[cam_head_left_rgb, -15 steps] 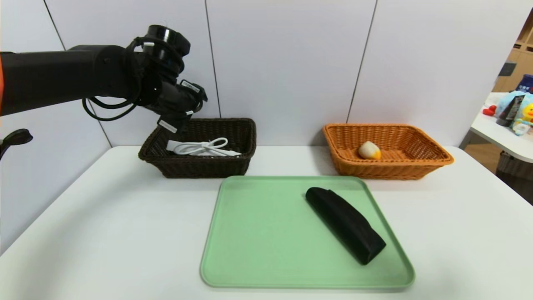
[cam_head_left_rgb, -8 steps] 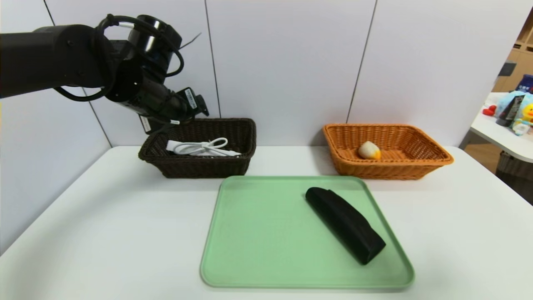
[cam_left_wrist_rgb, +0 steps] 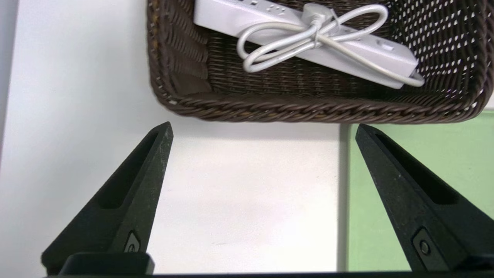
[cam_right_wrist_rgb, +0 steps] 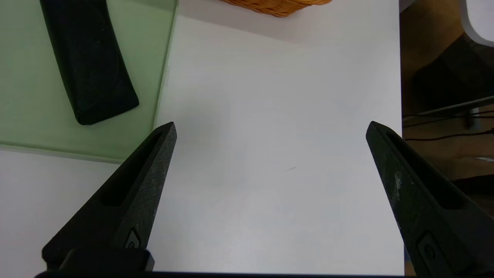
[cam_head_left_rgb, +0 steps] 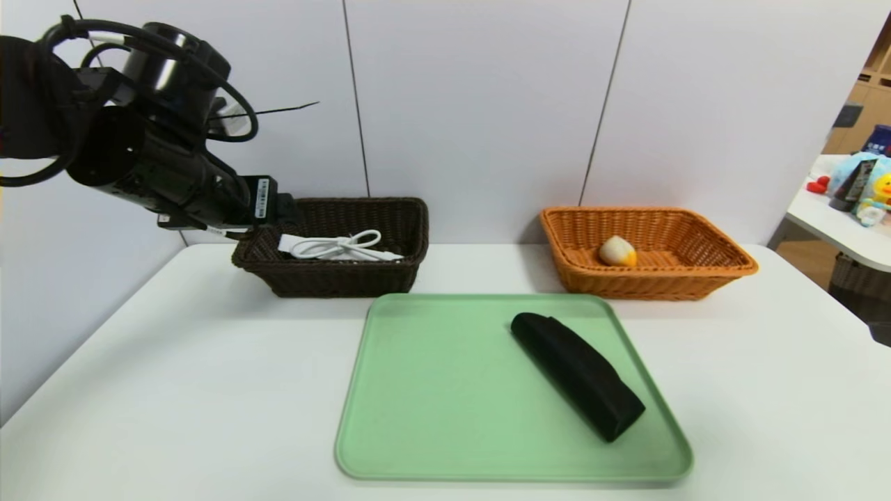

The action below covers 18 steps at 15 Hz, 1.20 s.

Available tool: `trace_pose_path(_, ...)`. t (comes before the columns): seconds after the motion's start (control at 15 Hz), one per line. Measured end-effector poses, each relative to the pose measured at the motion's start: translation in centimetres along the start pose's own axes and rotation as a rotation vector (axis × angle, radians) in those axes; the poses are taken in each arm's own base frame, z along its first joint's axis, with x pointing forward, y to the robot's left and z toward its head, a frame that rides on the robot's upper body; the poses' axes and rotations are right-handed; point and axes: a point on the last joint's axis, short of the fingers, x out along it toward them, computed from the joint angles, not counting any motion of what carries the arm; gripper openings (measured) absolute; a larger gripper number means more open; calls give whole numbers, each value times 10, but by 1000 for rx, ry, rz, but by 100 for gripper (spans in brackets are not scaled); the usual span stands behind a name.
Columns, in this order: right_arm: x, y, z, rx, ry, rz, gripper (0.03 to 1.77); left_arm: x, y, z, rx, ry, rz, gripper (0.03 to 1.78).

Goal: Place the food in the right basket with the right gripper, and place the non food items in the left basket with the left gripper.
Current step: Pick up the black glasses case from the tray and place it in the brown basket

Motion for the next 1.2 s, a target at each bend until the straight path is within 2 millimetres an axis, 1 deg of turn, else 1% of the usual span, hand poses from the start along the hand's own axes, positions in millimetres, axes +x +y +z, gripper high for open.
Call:
trace_pose_path(0.13, 12, 8, 13, -3, 21, 31, 170, -14, 7, -6, -1, -8, 2, 169)
trace_pose_path(0.33, 40, 28, 38, 21, 78, 118, 170, -33, 14, -16, -3, -11, 2, 169)
trace_pose_path(0.53, 77, 57, 59, 44, 165, 229, 170, -46, 19, -27, -7, -9, 2, 169)
trace_pose_path(0.73, 102, 86, 74, 27, 216, 307, 170, -55, 23, -34, -18, -4, -29, 169)
trace_pose_path(0.93, 124, 109, 81, -5, 274, 361, 170, -61, 24, -38, -27, -7, -43, 169)
trace_pose_path(1.2, 161, 131, 74, -47, 399, 381, 170, -68, 25, -43, -22, -9, -50, 169)
